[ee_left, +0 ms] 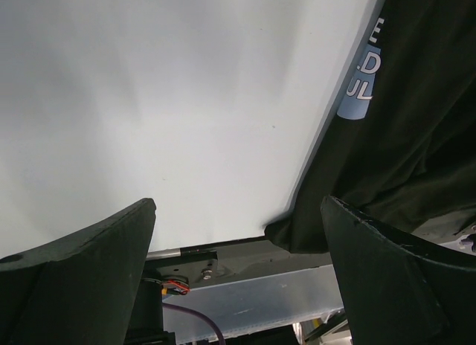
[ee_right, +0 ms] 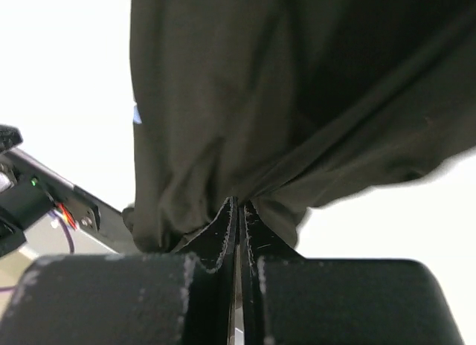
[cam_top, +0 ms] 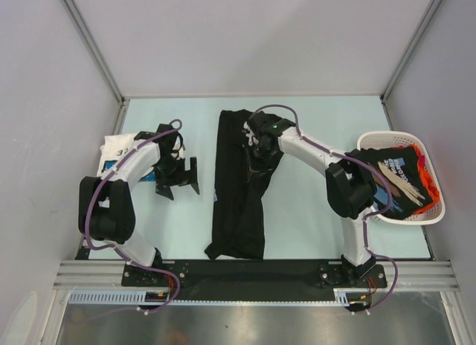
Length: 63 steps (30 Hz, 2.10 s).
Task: Fold and stack the t-shirts
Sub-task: Fold the tshirt
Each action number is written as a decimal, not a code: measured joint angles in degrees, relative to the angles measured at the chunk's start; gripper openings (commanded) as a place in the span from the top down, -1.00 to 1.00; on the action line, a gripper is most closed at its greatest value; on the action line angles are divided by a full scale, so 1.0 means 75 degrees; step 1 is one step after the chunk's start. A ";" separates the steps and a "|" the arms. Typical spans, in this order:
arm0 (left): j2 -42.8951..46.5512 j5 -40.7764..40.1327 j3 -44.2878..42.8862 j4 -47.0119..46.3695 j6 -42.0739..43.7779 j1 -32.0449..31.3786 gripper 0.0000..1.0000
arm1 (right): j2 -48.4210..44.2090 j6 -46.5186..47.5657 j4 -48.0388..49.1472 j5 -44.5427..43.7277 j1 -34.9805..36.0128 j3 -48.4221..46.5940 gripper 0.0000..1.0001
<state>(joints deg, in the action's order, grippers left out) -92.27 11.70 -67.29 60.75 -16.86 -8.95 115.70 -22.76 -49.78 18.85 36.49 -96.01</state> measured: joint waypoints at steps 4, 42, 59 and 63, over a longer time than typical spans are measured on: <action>-0.0134 0.0006 0.0000 0.0000 0.0003 0.0006 -1.00 | 0.0615 0.0166 -0.0076 0.0242 0.0411 -0.0134 0.95; -0.4651 0.2830 -0.5759 -0.2865 -0.1201 0.0029 -0.99 | 0.1268 0.0017 0.1373 -0.1431 -0.2798 -0.0938 -0.97; -0.7079 0.3544 -0.7612 -0.3660 -0.2766 0.0076 -0.99 | 0.4054 -0.0548 0.1448 -0.0233 -0.3220 -0.4776 -0.27; -0.7356 0.3727 -0.7976 -0.3876 -0.3060 0.0079 -0.99 | 0.4205 -0.0597 0.1431 0.0009 -0.3369 -0.4873 0.16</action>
<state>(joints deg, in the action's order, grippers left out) -147.44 39.66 -127.11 31.68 -39.81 -8.36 147.24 -27.24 -39.05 18.92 11.22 -132.55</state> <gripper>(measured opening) 0.996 0.526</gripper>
